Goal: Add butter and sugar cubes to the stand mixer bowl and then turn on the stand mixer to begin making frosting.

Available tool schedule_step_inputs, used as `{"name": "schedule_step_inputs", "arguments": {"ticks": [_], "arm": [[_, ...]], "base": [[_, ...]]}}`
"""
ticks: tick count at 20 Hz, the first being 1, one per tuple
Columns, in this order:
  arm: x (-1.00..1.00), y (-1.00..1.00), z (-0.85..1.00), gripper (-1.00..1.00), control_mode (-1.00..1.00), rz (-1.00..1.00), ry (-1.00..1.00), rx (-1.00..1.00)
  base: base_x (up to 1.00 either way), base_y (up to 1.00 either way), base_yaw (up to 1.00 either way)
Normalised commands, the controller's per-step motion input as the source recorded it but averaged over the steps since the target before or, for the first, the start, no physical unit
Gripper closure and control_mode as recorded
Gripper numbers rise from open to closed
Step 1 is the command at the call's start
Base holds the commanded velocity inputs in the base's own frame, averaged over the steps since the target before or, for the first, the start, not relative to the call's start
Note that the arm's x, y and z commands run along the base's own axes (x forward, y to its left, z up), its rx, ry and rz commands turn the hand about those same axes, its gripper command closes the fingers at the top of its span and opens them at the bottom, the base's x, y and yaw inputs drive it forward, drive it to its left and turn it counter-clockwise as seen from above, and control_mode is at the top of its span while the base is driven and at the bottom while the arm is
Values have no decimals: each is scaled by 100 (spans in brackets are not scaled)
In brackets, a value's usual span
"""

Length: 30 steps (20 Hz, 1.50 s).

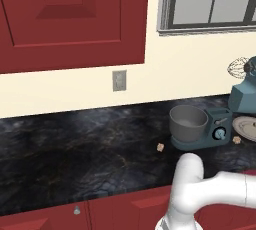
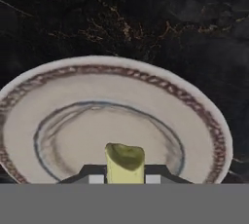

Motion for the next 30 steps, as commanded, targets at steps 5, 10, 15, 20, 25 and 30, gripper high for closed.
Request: {"name": "schedule_step_inputs", "arguments": {"ticks": [5, 10, 15, 20, 25, 30], "arm": [[-52, 35, 54, 100, -100, -2, -2, -15], [-79, 67, 38, 100, -100, -2, 0, -13], [-73, 83, 49, 100, -100, 0, 0, -15], [-64, 95, 54, 100, -100, 0, 0, -18], [-45, 98, 57, 100, -100, 0, 0, -19], [-12, 95, 57, 100, -100, 0, 5, -19]], "base": [[0, 0, 0], [0, 0, 0], [0, 0, 0], [0, 0, 0], [0, 0, 0], [0, 0, 0]]}}
